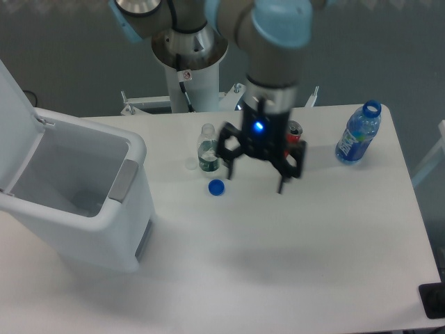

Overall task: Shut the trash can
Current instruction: 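Raise the gripper and swing it over toward the trash can lid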

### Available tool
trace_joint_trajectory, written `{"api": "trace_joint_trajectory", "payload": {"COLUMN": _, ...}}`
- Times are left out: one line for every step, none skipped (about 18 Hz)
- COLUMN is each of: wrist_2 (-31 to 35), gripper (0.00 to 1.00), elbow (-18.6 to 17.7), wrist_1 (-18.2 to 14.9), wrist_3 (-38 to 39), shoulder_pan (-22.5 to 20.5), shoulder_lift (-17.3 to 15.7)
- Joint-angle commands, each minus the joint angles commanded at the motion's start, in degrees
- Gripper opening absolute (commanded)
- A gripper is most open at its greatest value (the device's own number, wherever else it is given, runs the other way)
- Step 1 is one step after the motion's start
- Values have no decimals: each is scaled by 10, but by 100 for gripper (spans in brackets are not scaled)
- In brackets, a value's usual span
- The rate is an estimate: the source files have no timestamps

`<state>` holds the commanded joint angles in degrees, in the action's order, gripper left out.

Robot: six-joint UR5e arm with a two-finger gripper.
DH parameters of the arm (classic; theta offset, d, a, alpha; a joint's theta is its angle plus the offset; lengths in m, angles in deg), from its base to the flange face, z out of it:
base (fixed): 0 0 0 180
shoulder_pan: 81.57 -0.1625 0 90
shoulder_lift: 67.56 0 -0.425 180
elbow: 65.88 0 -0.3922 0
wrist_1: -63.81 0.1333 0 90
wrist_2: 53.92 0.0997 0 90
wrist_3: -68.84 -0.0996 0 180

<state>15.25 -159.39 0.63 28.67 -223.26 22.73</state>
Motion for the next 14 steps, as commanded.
{"api": "trace_joint_trajectory", "payload": {"wrist_2": -7, "gripper": 81, "elbow": -3, "wrist_1": -4, "wrist_3": 11, "shoulder_pan": 8, "shoulder_lift": -18}}
{"api": "trace_joint_trajectory", "payload": {"wrist_2": -17, "gripper": 64, "elbow": -4, "wrist_1": -5, "wrist_3": 33, "shoulder_pan": 13, "shoulder_lift": -33}}
{"api": "trace_joint_trajectory", "payload": {"wrist_2": -27, "gripper": 50, "elbow": -4, "wrist_1": -4, "wrist_3": 62, "shoulder_pan": 21, "shoulder_lift": -46}}
{"api": "trace_joint_trajectory", "payload": {"wrist_2": -34, "gripper": 34, "elbow": -4, "wrist_1": -1, "wrist_3": 87, "shoulder_pan": 28, "shoulder_lift": -60}}
{"api": "trace_joint_trajectory", "payload": {"wrist_2": -41, "gripper": 26, "elbow": -3, "wrist_1": 3, "wrist_3": 100, "shoulder_pan": 36, "shoulder_lift": -69}}
{"api": "trace_joint_trajectory", "payload": {"wrist_2": -43, "gripper": 17, "elbow": 2, "wrist_1": 3, "wrist_3": 108, "shoulder_pan": 40, "shoulder_lift": -79}}
{"api": "trace_joint_trajectory", "payload": {"wrist_2": -45, "gripper": 12, "elbow": 5, "wrist_1": 3, "wrist_3": 123, "shoulder_pan": 45, "shoulder_lift": -87}}
{"api": "trace_joint_trajectory", "payload": {"wrist_2": -52, "gripper": 10, "elbow": 6, "wrist_1": 5, "wrist_3": 146, "shoulder_pan": 53, "shoulder_lift": -95}}
{"api": "trace_joint_trajectory", "payload": {"wrist_2": -55, "gripper": 8, "elbow": 6, "wrist_1": 12, "wrist_3": 165, "shoulder_pan": 61, "shoulder_lift": -102}}
{"api": "trace_joint_trajectory", "payload": {"wrist_2": -55, "gripper": 5, "elbow": 6, "wrist_1": 13, "wrist_3": 181, "shoulder_pan": 69, "shoulder_lift": -107}}
{"api": "trace_joint_trajectory", "payload": {"wrist_2": -55, "gripper": 0, "elbow": 6, "wrist_1": 13, "wrist_3": 186, "shoulder_pan": 78, "shoulder_lift": -116}}
{"api": "trace_joint_trajectory", "payload": {"wrist_2": -55, "gripper": 0, "elbow": 5, "wrist_1": 13, "wrist_3": 188, "shoulder_pan": 90, "shoulder_lift": -124}}
{"api": "trace_joint_trajectory", "payload": {"wrist_2": -55, "gripper": 0, "elbow": 5, "wrist_1": 13, "wrist_3": 189, "shoulder_pan": 102, "shoulder_lift": -132}}
{"api": "trace_joint_trajectory", "payload": {"wrist_2": -55, "gripper": 0, "elbow": 5, "wrist_1": 13, "wrist_3": 190, "shoulder_pan": 112, "shoulder_lift": -141}}
